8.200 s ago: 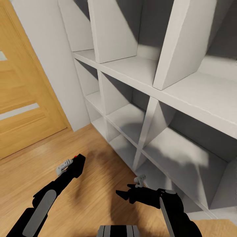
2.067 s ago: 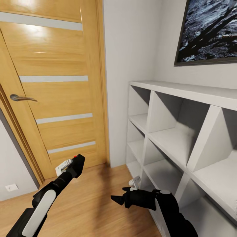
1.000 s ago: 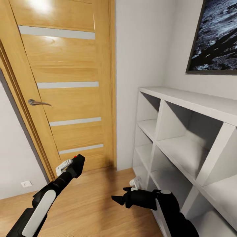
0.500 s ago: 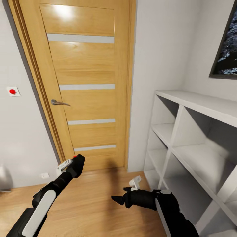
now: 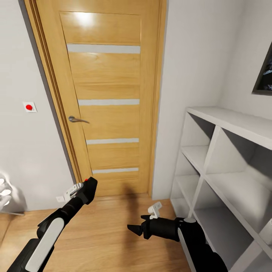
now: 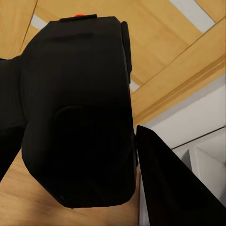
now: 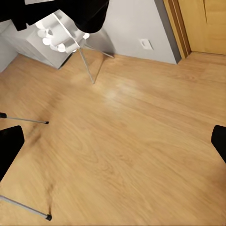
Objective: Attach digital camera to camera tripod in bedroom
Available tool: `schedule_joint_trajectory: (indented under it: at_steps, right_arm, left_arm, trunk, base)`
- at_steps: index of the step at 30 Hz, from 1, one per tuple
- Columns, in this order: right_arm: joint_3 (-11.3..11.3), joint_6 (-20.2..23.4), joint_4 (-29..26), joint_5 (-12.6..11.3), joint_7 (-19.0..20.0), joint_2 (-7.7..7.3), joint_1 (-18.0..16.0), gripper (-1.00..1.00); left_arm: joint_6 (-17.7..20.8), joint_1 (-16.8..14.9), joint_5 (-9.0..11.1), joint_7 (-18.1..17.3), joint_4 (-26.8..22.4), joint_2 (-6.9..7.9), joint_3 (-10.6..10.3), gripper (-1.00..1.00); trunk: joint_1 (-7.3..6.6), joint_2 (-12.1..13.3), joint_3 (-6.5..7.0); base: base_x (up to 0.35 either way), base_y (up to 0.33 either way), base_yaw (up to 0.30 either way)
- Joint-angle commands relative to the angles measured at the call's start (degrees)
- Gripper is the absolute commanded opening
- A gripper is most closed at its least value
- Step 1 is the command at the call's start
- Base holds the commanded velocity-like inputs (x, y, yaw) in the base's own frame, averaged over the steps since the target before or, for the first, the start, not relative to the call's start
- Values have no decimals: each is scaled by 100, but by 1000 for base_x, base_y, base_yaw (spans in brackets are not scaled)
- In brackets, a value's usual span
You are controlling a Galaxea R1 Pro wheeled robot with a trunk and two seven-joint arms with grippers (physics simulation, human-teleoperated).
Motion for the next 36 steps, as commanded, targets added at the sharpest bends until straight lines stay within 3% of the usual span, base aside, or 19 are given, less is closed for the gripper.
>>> schedule_joint_trajectory:
  at_steps: [1,36]
  right_arm:
    - [-5,15,-8,61,49,8,-4,100]
    - [-11,-42,23,61,42,30,-4,100]
  left_arm:
    - [8,-4,39,42,-10,6,-11,-100]
    - [9,-4,34,44,2,6,-11,-100]
  trunk:
    - [-23,38,12]
    - [-791,1441,640]
  base:
    - [0,0,8]
    - [0,0,1]
